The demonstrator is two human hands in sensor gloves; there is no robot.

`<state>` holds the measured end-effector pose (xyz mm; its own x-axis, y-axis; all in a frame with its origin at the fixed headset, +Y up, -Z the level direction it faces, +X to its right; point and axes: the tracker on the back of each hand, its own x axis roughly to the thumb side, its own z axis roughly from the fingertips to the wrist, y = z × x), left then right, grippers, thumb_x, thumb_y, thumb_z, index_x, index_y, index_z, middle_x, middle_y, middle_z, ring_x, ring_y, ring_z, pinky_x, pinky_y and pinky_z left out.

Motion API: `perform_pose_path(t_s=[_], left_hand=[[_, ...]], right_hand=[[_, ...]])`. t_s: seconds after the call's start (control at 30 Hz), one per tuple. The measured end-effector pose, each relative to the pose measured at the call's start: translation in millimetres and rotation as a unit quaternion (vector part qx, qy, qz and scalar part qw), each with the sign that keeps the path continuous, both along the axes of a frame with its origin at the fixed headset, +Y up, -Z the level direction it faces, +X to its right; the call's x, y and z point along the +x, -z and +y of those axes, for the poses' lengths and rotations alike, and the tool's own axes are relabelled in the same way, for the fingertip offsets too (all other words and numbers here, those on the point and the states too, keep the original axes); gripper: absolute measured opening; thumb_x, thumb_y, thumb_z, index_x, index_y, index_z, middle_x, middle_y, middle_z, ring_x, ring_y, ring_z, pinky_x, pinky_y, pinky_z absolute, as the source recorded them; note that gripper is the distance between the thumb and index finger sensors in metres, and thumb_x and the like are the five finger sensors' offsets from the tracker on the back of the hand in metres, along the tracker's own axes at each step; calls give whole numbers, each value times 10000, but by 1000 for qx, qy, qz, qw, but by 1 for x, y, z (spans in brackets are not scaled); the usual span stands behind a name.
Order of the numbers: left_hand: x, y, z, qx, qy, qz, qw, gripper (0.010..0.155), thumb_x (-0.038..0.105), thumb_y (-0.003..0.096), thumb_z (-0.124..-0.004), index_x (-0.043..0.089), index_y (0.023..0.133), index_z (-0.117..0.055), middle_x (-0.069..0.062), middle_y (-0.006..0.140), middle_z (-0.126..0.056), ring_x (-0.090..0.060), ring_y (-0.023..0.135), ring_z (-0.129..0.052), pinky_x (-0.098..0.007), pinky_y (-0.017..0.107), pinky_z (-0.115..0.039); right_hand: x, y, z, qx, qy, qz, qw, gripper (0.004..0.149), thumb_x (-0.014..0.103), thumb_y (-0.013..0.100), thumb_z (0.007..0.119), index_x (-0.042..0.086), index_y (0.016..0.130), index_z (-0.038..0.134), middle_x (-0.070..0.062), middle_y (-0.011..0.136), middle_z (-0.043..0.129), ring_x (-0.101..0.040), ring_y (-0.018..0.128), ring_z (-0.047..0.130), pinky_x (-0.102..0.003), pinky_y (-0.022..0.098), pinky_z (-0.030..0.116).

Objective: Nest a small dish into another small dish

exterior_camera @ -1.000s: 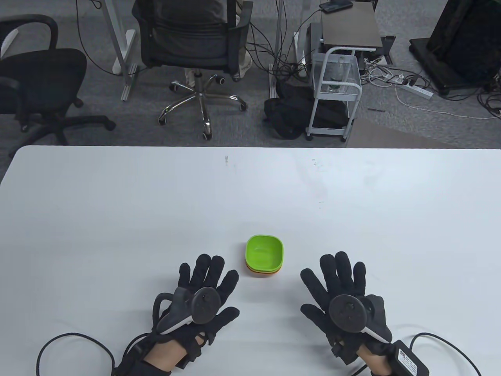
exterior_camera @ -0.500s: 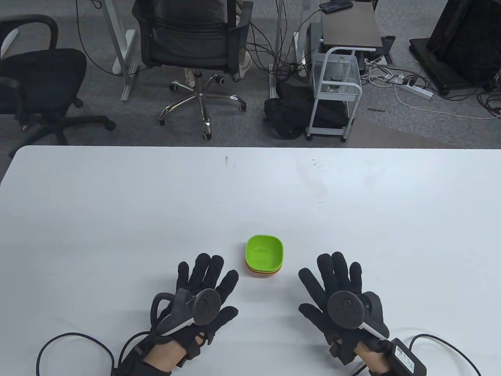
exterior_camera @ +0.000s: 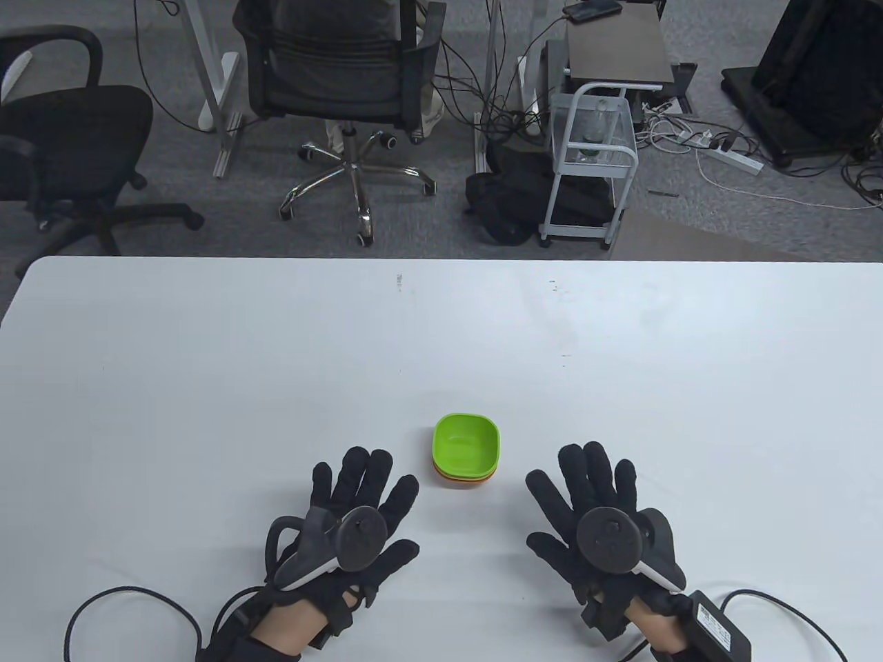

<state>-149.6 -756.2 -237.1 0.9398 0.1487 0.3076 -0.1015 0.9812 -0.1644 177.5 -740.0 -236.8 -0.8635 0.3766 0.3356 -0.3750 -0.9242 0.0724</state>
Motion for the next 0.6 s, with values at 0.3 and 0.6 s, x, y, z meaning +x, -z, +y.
perform_pose_path(t_s=[0.3,0.6], left_hand=[[2,-1,-2,-6,4,-7,1000,800,793,316,-556,671,826,48,244,1046,172,-96,1035,186,-536,749,17],[1,-1,-1,-5,1,-7,1000,796,793,320,-556,669,834,38,237,1043,178,-98,1029,192,-534,748,13]], right_hand=[[1,-2,3,-2,17,-4,1000,734,607,333,683,503,915,248,89,995,-139,-316,983,-125,-615,635,-80],[2,-1,1,-6,2,-3,1000,736,609,335,681,503,915,241,82,995,-137,-321,983,-118,-617,636,-70]])
